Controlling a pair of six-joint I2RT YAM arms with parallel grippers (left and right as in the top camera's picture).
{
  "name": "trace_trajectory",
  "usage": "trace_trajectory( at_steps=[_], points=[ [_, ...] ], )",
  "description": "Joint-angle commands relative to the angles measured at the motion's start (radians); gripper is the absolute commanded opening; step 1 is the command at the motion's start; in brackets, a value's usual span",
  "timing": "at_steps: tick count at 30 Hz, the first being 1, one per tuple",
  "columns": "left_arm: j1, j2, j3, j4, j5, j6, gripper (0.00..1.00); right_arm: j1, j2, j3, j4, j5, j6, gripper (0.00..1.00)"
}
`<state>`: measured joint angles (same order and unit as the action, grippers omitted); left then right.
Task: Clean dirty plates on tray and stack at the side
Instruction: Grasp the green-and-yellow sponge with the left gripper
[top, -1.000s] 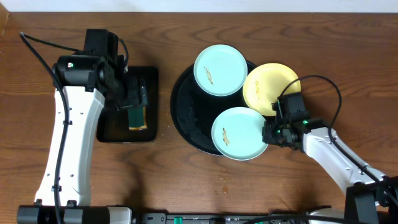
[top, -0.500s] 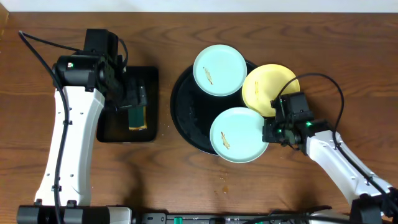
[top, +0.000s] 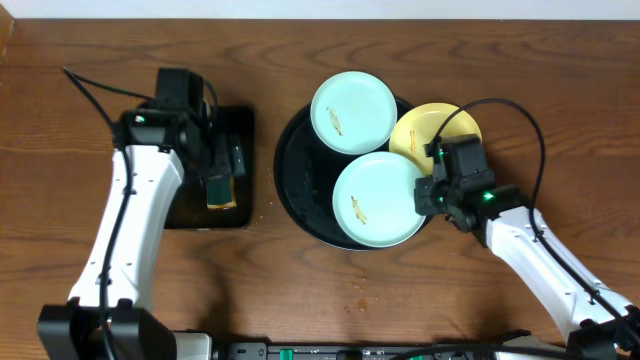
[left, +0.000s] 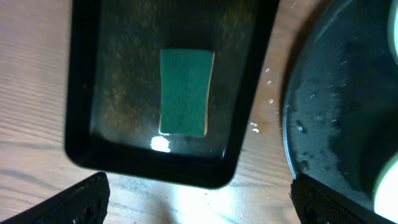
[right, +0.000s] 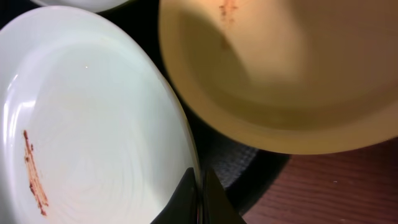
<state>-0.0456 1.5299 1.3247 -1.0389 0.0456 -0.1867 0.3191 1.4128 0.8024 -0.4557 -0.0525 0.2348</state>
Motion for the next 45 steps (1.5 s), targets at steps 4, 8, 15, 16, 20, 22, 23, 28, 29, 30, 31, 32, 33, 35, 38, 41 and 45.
trace_trajectory(
  at_steps=[4, 8, 15, 16, 20, 22, 23, 28, 29, 30, 31, 32, 33, 35, 38, 41, 45],
  points=[
    [0.006, 0.034, -0.193, 0.194, -0.013, -0.013, 0.89, 0.047, -0.014, 0.017, 0.006, 0.082, 0.068, 0.01],
    [0.006, 0.074, -0.285, 0.328, -0.013, -0.013, 0.89, 0.049, -0.014, 0.017, 0.003, 0.082, 0.081, 0.01],
    [0.006, 0.238, -0.354, 0.491, -0.025, -0.013, 0.72, 0.049, -0.009, 0.015, 0.002, 0.081, 0.128, 0.01],
    [0.006, 0.264, -0.354, 0.5, -0.028, -0.013, 0.54, 0.049, -0.004, 0.015, 0.003, 0.081, 0.129, 0.01],
    [0.006, 0.294, -0.349, 0.509, -0.04, -0.012, 0.38, 0.049, 0.032, 0.015, 0.0, 0.078, 0.128, 0.01],
    [0.006, 0.285, -0.338, 0.503, -0.04, -0.011, 0.55, 0.049, 0.037, 0.015, -0.001, 0.078, 0.128, 0.01],
    [0.006, 0.274, -0.325, 0.492, -0.039, -0.008, 0.58, 0.049, 0.037, 0.015, 0.0, 0.078, 0.128, 0.01],
    [0.006, 0.167, -0.282, 0.457, -0.039, -0.009, 0.8, 0.049, 0.037, 0.015, 0.008, 0.078, 0.128, 0.01],
    [0.006, 0.146, -0.282, 0.458, -0.039, -0.009, 0.81, 0.049, 0.037, 0.015, 0.007, 0.078, 0.128, 0.01],
    [0.006, 0.135, -0.282, 0.457, -0.039, -0.009, 0.82, 0.049, 0.037, 0.015, 0.007, 0.078, 0.128, 0.01],
    [0.006, 0.12, -0.282, 0.457, -0.039, -0.009, 0.85, 0.049, 0.037, 0.015, 0.007, 0.078, 0.128, 0.01],
    [0.006, 0.111, -0.282, 0.457, -0.039, -0.009, 0.86, 0.049, 0.037, 0.015, 0.007, 0.078, 0.128, 0.01],
    [0.006, 0.106, -0.282, 0.457, -0.039, -0.009, 0.86, 0.049, 0.037, 0.015, 0.007, 0.078, 0.128, 0.01],
    [0.006, 0.1, -0.282, 0.458, -0.039, -0.009, 0.86, 0.049, 0.037, 0.015, 0.007, 0.078, 0.128, 0.01],
    [0.006, 0.101, -0.282, 0.454, -0.029, -0.014, 0.59, 0.049, 0.037, 0.015, 0.007, 0.078, 0.128, 0.01],
    [0.006, 0.103, -0.287, 0.454, -0.027, -0.055, 0.51, 0.049, 0.037, 0.015, 0.006, 0.078, 0.128, 0.01],
    [0.005, 0.117, -0.294, 0.454, 0.024, -0.083, 0.5, 0.049, 0.037, 0.015, 0.006, 0.078, 0.128, 0.01]
  ],
)
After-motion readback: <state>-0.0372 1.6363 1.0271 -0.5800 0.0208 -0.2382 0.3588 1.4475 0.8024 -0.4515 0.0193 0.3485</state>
